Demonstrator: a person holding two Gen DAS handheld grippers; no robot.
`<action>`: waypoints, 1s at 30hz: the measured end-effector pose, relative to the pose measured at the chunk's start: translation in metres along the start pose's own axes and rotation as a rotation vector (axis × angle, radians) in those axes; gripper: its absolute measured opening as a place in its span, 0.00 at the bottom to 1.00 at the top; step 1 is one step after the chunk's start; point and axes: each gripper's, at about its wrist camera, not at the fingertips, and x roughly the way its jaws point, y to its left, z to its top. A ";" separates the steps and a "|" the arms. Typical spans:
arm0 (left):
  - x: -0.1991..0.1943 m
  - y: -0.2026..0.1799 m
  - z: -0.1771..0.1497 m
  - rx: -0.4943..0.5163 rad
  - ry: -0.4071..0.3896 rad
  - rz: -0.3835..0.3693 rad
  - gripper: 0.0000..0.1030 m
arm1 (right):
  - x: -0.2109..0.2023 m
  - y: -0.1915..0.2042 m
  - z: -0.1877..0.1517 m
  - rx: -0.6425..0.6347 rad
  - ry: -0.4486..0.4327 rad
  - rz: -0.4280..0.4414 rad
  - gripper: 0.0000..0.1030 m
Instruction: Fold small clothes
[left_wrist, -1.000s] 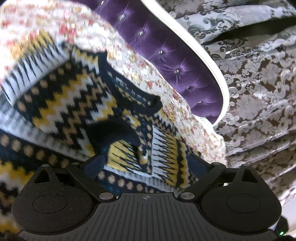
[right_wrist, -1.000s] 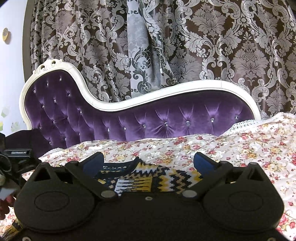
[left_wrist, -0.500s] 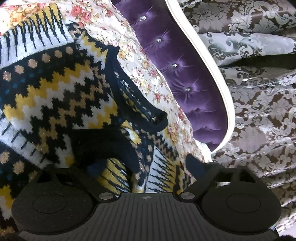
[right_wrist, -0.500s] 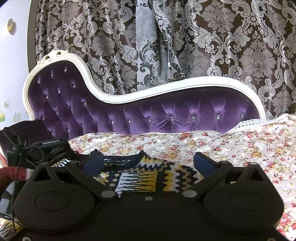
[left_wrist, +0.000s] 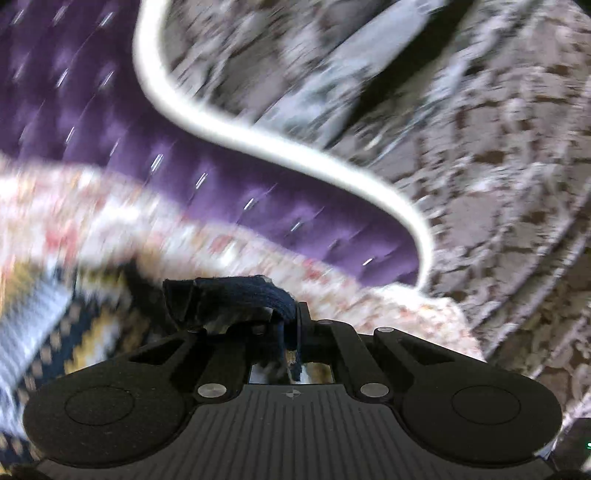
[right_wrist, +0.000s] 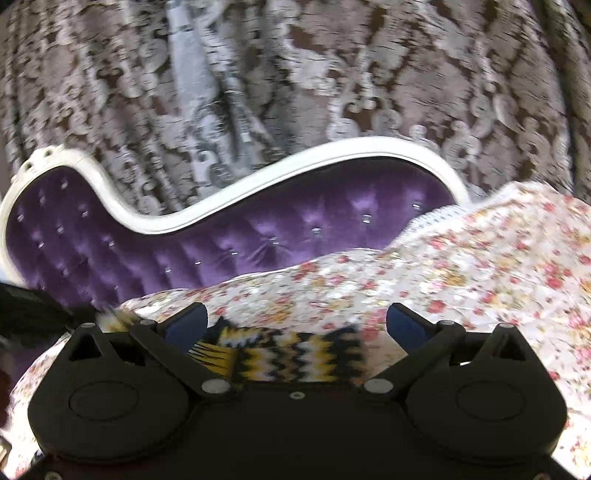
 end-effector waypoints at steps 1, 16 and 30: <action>-0.007 -0.004 0.006 0.024 -0.017 -0.012 0.05 | 0.000 -0.002 0.000 0.005 0.001 -0.007 1.00; -0.010 0.099 0.008 0.085 0.011 0.226 0.05 | 0.013 0.004 -0.006 -0.017 0.076 -0.005 1.00; 0.014 0.158 -0.043 0.126 0.187 0.360 0.26 | 0.023 0.008 -0.013 -0.063 0.141 -0.027 1.00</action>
